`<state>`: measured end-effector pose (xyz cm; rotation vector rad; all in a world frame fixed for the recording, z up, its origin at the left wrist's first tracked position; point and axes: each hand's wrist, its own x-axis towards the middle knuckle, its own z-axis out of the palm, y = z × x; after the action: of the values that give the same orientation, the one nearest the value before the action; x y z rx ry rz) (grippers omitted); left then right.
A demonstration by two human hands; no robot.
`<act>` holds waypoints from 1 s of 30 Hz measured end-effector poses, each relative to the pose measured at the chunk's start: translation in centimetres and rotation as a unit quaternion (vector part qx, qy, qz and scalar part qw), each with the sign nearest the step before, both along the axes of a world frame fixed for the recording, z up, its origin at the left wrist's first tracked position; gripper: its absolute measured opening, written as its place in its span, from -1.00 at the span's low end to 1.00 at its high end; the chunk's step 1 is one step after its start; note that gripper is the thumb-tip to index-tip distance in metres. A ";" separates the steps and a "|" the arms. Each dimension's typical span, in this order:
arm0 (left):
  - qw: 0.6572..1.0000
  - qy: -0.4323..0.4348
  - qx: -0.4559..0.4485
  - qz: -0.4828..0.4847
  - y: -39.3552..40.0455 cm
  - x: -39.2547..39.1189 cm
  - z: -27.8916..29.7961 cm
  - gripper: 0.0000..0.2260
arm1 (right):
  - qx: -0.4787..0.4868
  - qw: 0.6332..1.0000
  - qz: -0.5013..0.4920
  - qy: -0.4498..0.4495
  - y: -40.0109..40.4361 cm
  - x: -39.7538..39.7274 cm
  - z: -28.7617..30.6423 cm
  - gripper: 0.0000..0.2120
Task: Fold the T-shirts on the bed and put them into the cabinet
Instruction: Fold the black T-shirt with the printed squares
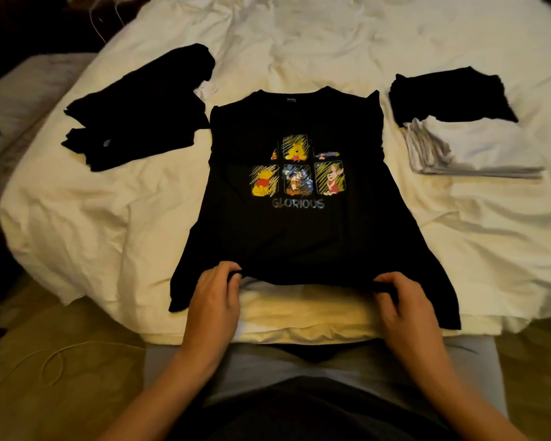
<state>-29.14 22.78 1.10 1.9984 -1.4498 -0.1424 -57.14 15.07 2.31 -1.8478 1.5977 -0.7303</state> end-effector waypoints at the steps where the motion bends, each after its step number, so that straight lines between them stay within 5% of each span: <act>1: 1.000 -0.023 -0.015 -0.015 -0.2 0.3 0.1 -0.91 | -0.020 1.000 -0.010 0.003 0.0 -0.1 0.2 -0.80; 7: 0.980 -0.166 -0.043 -0.099 -2.7 3.8 1.6 -0.72 | -0.169 0.980 0.031 0.097 -2.9 -0.7 2.2 -0.83; 12: 0.951 -0.225 0.113 -0.181 -9.7 7.3 3.9 -0.55 | -0.122 0.977 0.049 0.168 -9.1 1.5 4.5 -0.88; 17: 0.924 -0.286 0.248 -0.056 -14.6 6.4 2.9 -0.69 | -0.014 0.966 0.080 0.247 -13.8 3.8 2.2 -0.71; 21: 0.943 -0.226 0.243 -0.024 -15.6 5.2 1.8 -0.71 | 0.020 0.967 0.095 0.234 -14.6 4.8 0.3 -0.59; 30: 0.977 -0.128 0.166 -0.034 -16.2 8.4 0.1 -0.80 | -0.050 0.981 0.095 0.161 -16.8 3.5 -0.1 -0.90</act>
<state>-20.79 6.54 1.22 2.3016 -1.7518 -0.1713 -53.65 -1.74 2.20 -2.2479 1.5672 -0.4511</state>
